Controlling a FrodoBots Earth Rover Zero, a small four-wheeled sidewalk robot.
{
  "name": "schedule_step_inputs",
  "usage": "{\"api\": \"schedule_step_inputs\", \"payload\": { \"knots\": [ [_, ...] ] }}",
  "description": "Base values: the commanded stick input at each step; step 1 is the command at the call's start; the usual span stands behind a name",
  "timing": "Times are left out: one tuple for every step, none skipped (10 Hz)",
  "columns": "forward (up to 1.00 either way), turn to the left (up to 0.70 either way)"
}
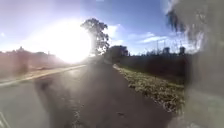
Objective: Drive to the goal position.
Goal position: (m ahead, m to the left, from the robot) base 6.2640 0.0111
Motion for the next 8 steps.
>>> {"api": "schedule_step_inputs", "payload": {
  "knots": [
    [1.00, 0.00],
    [1.00, 0.00],
    [1.00, 0.00],
    [1.00, 0.00],
    [1.00, 0.00],
    [1.00, 0.00],
    [1.00, 0.00],
    [1.00, 0.00]
  ]
}}
